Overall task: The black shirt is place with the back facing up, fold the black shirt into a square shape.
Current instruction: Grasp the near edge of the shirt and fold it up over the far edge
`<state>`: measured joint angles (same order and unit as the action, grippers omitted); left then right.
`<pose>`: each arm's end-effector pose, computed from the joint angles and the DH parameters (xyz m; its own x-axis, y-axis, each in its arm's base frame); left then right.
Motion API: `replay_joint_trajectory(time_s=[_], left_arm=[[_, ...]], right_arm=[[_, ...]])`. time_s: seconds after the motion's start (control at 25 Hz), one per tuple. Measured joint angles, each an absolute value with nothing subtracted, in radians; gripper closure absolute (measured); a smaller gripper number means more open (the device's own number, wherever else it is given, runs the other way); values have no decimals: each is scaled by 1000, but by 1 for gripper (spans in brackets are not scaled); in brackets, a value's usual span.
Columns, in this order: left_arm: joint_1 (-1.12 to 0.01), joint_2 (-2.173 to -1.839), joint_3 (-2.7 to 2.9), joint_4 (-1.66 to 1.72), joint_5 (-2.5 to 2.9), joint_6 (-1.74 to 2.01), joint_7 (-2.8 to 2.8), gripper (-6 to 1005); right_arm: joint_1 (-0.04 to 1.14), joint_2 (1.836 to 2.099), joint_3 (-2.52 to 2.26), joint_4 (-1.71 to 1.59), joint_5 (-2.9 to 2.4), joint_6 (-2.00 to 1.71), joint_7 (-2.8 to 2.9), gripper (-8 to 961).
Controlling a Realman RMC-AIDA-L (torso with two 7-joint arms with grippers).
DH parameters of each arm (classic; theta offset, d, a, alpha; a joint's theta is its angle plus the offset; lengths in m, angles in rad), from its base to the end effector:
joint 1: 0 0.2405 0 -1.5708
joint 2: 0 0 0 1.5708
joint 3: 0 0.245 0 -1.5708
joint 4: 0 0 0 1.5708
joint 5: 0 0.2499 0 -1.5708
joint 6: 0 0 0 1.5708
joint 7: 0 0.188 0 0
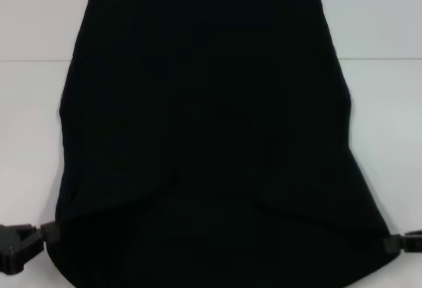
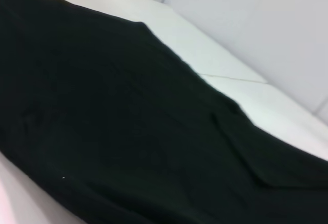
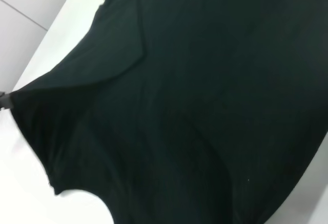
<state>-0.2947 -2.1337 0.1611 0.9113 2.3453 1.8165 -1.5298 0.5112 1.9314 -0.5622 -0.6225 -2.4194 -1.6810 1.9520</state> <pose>-0.3711 0.2610 0.0410 0.5481 0.6159 0.5659 0.8069 -0.5676 -0.1637 0.3472 0.3267 0.0135 0.4506 -0.8703 -0.1986 -0.8874 -0.4610 0.0068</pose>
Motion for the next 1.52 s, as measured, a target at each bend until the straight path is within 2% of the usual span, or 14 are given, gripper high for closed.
replay_joint_trajectory(time_s=[0.16, 0.6, 0.84, 1.04, 1.32, 1.52], left_arm=[[-255, -2137, 151, 913, 2352, 1880, -1523, 997], [-196, -2157, 150, 913, 2398, 1926, -1517, 997], [-211, -2160, 150, 901, 2400, 1921, -1518, 997], [-316, -2125, 114, 860, 2380, 1892, -1553, 996], [-556, -2017, 125, 693, 2402, 1665, -1631, 979], [-673, -1989, 161, 627, 2410, 1448, -1676, 968]], right_arm=[[450, 1916, -525, -629, -2420, -1747, 1868, 890], [331, 1907, -465, -648, -2426, -1844, 1747, 891], [349, 1892, -427, -647, -2426, -1869, 1749, 890], [434, 1893, -385, -642, -2422, -1855, 1756, 891], [579, 1901, -323, -617, -2419, -1678, 1806, 890], [674, 1908, -322, -543, -2418, -1477, 1840, 890]])
